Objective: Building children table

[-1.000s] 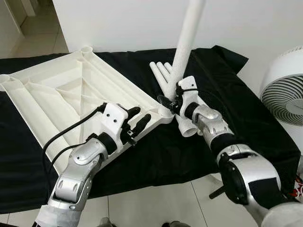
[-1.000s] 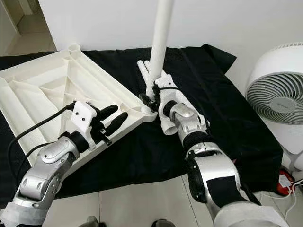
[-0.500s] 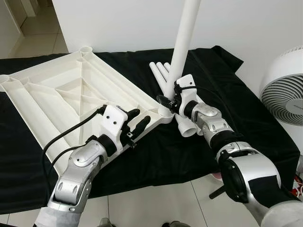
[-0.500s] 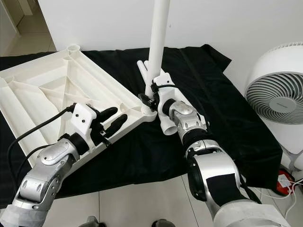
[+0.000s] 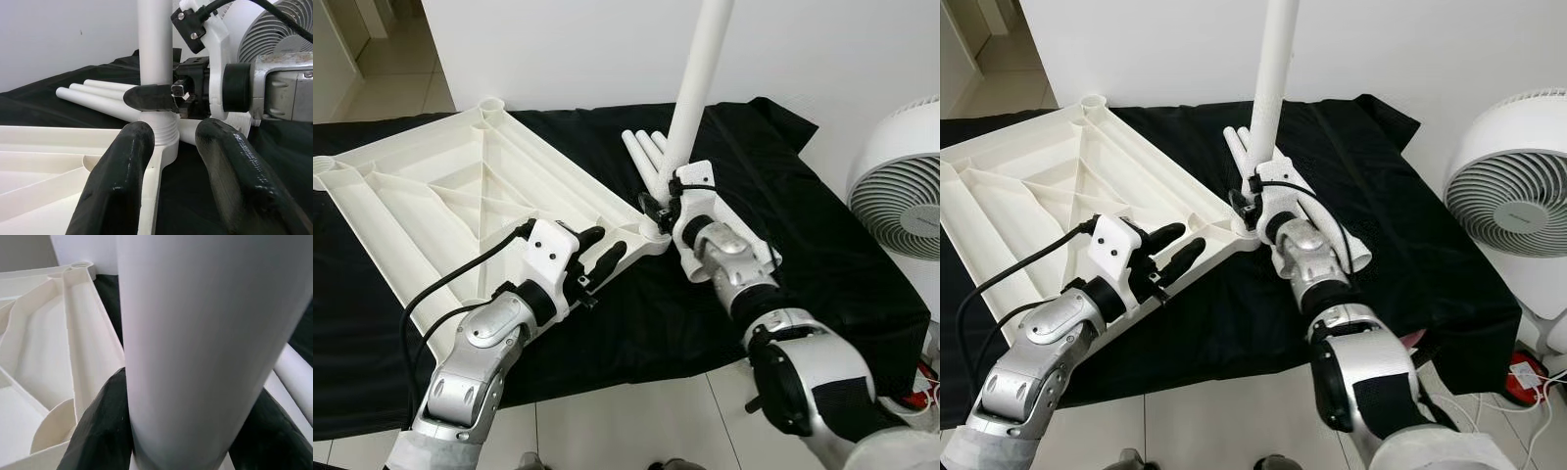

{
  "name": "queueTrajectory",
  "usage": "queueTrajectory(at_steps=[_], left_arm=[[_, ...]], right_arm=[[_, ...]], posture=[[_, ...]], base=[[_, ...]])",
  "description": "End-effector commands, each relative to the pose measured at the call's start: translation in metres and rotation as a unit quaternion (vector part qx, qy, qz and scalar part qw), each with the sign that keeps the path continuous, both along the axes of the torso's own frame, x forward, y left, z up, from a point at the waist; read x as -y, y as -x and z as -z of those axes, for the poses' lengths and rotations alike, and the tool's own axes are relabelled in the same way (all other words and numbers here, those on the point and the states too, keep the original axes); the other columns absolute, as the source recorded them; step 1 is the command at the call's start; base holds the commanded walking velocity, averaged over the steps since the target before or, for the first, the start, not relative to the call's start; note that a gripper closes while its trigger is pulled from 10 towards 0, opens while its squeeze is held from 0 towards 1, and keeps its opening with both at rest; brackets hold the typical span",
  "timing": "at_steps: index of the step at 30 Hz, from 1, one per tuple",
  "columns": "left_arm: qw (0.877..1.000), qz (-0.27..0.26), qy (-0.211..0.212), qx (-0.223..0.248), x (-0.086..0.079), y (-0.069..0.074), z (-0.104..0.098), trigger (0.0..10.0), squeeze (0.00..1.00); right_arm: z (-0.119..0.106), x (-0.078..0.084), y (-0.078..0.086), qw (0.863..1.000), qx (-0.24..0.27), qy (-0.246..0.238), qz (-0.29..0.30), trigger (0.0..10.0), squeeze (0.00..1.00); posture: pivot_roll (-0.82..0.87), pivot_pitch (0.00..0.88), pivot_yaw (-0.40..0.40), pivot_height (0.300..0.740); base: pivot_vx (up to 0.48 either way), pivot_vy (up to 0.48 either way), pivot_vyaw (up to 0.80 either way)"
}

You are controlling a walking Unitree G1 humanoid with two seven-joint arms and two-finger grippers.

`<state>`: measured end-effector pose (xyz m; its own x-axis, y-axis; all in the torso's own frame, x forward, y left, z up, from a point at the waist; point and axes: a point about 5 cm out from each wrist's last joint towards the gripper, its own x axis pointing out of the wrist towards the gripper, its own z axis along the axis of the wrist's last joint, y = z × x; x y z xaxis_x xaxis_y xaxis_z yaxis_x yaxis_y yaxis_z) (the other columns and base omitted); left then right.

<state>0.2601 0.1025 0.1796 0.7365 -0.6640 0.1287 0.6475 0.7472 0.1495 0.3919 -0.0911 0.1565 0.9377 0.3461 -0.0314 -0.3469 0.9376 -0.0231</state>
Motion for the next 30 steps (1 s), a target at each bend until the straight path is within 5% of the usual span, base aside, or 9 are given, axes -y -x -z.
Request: queueTrajectory(at_steps=[1,18,27,28,29,30], left_arm=[[1.0,0.001,-0.002,0.004,0.002,0.001,-0.001,10.0,0.0],[1.0,0.002,0.001,0.002,0.004,0.003,0.001,10.0,0.0],[1.0,0.001,0.003,0.002,0.005,0.004,0.001,10.0,0.0],[1.0,0.001,0.004,0.002,0.005,0.004,0.001,10.0,0.0],[1.0,0.001,0.004,0.002,0.005,0.004,0.001,10.0,0.0],[1.0,0.001,0.004,0.002,0.005,0.004,0.001,10.0,0.0]], right_arm=[[0.034,0.011,0.009,0.996,-0.07,-0.006,0.052,10.0,0.0],[0.028,-0.003,0.015,0.975,-0.021,-0.021,0.22,10.0,0.0],[0.022,-0.021,0.019,0.981,0.007,-0.033,0.189,10.0,0.0],[0.02,-0.021,0.019,0.982,0.011,-0.038,0.185,10.0,0.18],[0.02,-0.021,0.019,0.982,0.011,-0.038,0.185,10.0,0.18],[0.019,-0.021,0.019,0.982,0.014,-0.044,0.184,10.0,0.98]], posture=[[-0.01,0.045,-0.012,0.74],[-0.01,0.045,-0.025,0.74],[-0.01,0.046,-0.029,0.74],[-0.01,0.046,-0.029,0.74],[-0.01,0.046,-0.029,0.74],[-0.01,0.046,-0.029,0.74]], base=[[0.0,0.0,0.0],[0.0,0.0,0.0],[0.0,0.0,0.0],[0.0,0.0,0.0],[0.0,0.0,0.0],[0.0,0.0,0.0]])
